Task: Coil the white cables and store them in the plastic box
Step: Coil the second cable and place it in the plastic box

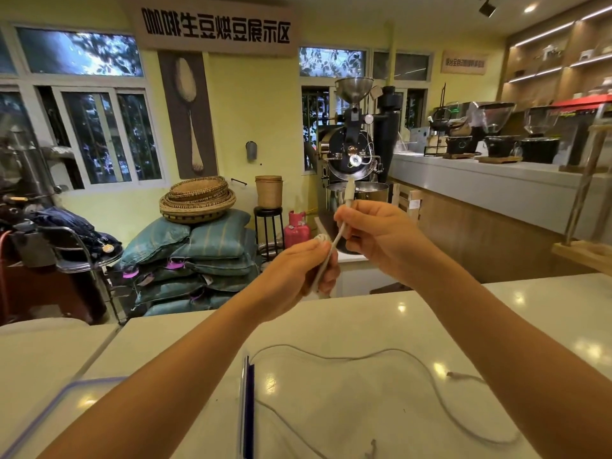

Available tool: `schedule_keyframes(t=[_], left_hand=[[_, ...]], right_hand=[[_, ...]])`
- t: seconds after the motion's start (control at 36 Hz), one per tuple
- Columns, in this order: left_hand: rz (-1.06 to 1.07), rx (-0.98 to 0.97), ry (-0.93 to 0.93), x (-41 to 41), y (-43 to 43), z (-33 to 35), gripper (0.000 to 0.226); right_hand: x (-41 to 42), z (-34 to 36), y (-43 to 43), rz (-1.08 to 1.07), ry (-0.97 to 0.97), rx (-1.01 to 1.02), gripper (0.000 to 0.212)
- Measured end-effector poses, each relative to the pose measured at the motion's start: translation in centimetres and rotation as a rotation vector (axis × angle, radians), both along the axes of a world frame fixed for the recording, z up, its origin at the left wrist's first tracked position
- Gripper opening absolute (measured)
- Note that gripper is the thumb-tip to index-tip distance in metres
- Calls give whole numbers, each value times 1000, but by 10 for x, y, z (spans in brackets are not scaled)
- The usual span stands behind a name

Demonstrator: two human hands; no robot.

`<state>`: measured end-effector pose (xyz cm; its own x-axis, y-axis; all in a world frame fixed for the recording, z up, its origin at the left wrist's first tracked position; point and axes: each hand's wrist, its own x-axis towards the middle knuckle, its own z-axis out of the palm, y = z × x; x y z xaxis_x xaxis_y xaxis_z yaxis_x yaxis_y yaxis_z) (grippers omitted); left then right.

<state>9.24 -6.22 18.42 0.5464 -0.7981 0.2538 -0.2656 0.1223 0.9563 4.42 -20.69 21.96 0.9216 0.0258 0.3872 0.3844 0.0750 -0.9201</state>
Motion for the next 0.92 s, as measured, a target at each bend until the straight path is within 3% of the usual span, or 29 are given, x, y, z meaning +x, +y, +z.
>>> schedule_keyframes(t=[0.17, 0.28, 0.5, 0.64, 0.92], left_hand=[[-198, 28, 148, -10, 2, 3, 15], [-305, 12, 246, -13, 4, 7, 19], [-356, 46, 279, -1, 17, 8, 17], [-269, 66, 247, 8, 22, 9, 16], [-14, -26, 223, 15, 21, 6, 24]], right_hand=[[5, -6, 4, 113, 96, 98, 26], [10, -15, 10, 177, 149, 159, 35], [17, -33, 13, 200, 350, 239, 24], [19, -35, 14, 174, 352, 286, 32], [21, -40, 17, 119, 303, 453, 25]])
